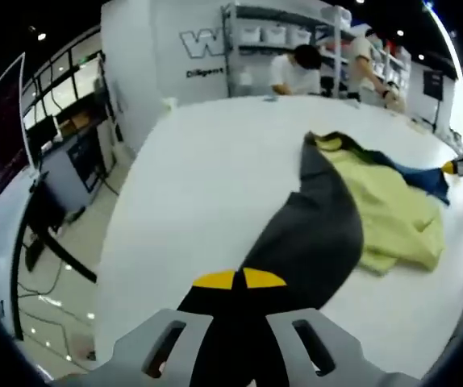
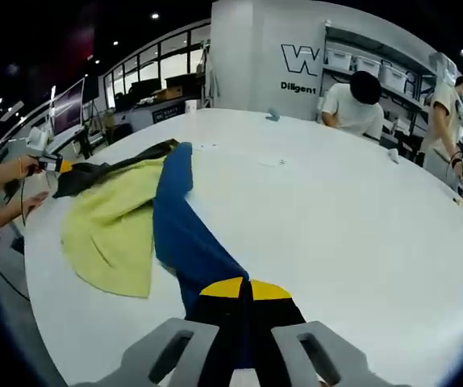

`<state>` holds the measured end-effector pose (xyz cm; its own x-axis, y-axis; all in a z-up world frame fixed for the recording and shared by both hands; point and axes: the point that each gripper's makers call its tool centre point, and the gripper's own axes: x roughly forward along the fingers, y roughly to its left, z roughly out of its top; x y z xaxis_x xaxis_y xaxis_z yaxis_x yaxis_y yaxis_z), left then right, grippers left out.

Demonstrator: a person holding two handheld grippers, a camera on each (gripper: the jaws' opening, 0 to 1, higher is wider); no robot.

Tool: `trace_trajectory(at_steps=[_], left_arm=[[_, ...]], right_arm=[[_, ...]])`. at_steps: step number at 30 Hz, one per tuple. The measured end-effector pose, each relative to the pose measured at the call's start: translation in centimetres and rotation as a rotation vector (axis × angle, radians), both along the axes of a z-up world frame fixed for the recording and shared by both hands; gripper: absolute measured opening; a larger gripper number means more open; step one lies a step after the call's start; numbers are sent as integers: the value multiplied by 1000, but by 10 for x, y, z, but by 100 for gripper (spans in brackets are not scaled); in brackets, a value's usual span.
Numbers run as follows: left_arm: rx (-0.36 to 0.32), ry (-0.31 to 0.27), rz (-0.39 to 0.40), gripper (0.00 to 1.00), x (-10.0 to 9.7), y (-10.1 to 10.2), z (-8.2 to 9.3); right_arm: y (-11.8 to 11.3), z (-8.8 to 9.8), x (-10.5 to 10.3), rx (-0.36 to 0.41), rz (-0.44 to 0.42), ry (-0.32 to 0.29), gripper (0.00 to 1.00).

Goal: Fold the garment on the visible template until the final outline fits inside the template.

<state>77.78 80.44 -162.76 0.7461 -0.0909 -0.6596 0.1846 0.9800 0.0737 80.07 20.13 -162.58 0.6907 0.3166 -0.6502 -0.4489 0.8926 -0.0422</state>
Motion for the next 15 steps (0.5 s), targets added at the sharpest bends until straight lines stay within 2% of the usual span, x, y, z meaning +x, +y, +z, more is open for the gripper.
trace_trajectory(at_steps=[4, 7, 9, 11, 15], left_arm=[[-18, -14, 50, 0, 18, 21, 5], [10, -3, 48, 0, 27, 28, 4], [31, 11, 52, 0, 37, 37, 2], [43, 13, 50, 0, 32, 35, 3], [68, 20, 47, 0, 51, 40, 4]], right_arm=[[-21, 1, 18, -27, -15, 0, 0], [-34, 6, 30, -34, -19, -4, 0], [-43, 11, 40, -67, -13, -10, 0], [-48, 11, 46, -69, -19, -6, 0], [-62, 13, 61, -80, -46, -11, 0]])
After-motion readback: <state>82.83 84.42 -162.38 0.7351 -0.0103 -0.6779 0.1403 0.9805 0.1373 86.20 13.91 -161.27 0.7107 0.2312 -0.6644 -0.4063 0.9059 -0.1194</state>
